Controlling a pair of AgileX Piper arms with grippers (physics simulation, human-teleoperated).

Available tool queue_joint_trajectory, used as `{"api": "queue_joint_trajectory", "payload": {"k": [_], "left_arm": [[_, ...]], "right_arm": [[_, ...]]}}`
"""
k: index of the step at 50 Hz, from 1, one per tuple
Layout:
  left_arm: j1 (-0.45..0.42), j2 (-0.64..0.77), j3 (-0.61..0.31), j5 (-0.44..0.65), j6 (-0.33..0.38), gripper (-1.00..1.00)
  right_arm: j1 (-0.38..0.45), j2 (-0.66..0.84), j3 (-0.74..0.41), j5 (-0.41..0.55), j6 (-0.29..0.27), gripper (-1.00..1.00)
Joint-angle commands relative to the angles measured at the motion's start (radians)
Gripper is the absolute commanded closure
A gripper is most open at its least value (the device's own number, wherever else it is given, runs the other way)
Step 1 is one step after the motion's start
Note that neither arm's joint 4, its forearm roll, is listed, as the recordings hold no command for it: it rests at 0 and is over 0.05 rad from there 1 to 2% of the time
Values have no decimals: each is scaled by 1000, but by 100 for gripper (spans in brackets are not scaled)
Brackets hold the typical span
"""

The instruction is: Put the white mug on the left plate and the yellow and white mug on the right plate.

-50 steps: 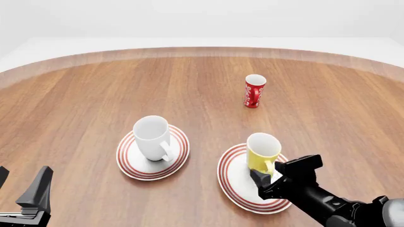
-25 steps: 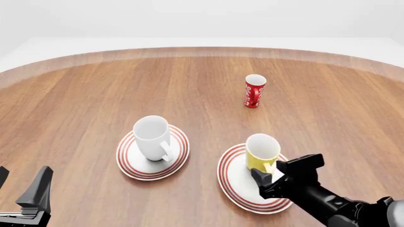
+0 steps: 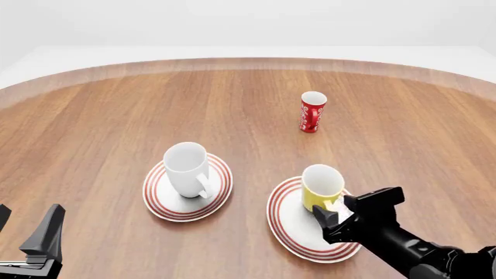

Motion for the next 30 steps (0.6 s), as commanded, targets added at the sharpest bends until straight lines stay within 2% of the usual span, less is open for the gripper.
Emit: {"api": "queue_joint_trajectory", "payload": {"k": [1, 15, 30], "left_arm": [[0, 0, 0, 0, 0, -100], [0, 0, 0, 0, 0, -100], [0, 0, 0, 0, 0, -100]], "right_arm": [[-7, -54, -2, 52, -16, -100], [-9, -159, -20, 151, -38, -100], [-22, -377, -56, 326, -67, -100]]}}
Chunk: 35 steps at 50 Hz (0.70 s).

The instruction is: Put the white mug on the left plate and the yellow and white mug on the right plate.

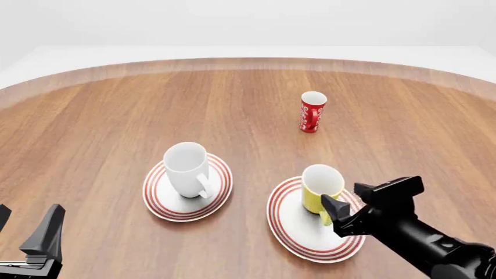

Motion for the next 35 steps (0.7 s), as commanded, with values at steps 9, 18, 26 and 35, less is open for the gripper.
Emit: {"api": "queue_joint_trajectory", "payload": {"k": [9, 18, 26, 35], "left_arm": [[0, 0, 0, 0, 0, -100], [0, 0, 0, 0, 0, -100], [0, 0, 0, 0, 0, -100], [0, 0, 0, 0, 0, -100]], "right_arm": [[-19, -288, -76, 237, -42, -100], [-27, -367, -115, 284, -59, -100], [-28, -459, -142, 297, -80, -100], [-24, -500, -146, 284, -62, -100]]}}
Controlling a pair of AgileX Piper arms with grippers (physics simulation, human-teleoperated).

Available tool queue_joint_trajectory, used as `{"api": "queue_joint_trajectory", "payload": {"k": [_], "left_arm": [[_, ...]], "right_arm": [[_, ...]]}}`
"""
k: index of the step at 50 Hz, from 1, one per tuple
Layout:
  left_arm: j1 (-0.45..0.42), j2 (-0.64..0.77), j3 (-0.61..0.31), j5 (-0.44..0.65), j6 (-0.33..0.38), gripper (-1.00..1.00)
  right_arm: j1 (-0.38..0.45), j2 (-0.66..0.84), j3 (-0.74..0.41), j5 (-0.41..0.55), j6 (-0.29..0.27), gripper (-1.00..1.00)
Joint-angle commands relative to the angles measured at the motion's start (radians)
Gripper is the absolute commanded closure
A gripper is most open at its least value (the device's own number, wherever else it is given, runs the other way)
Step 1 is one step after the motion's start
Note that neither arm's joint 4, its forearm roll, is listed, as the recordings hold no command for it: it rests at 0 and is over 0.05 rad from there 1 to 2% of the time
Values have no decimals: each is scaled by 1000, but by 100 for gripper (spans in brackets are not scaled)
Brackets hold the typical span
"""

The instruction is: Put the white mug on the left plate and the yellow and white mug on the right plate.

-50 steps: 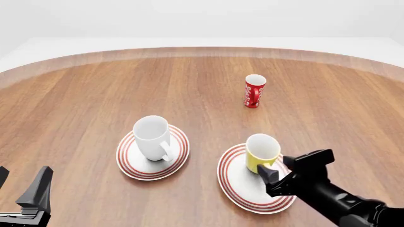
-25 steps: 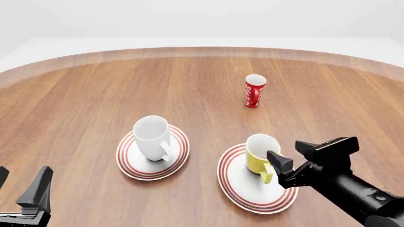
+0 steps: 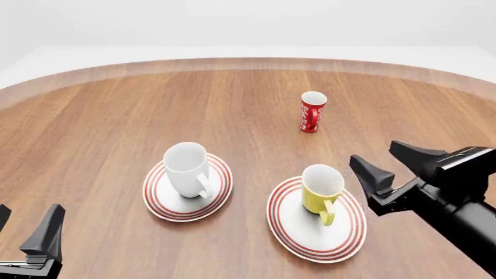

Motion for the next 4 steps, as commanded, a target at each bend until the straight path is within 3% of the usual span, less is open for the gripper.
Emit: {"api": "queue_joint_trajectory", "payload": {"k": [1, 4], "left_arm": [[0, 0, 0, 0, 0, -100], [0, 0, 0, 0, 0, -100]], "right_arm": [[1, -76, -14, 3, 5, -100], [5, -88, -11, -17, 17, -100]]}}
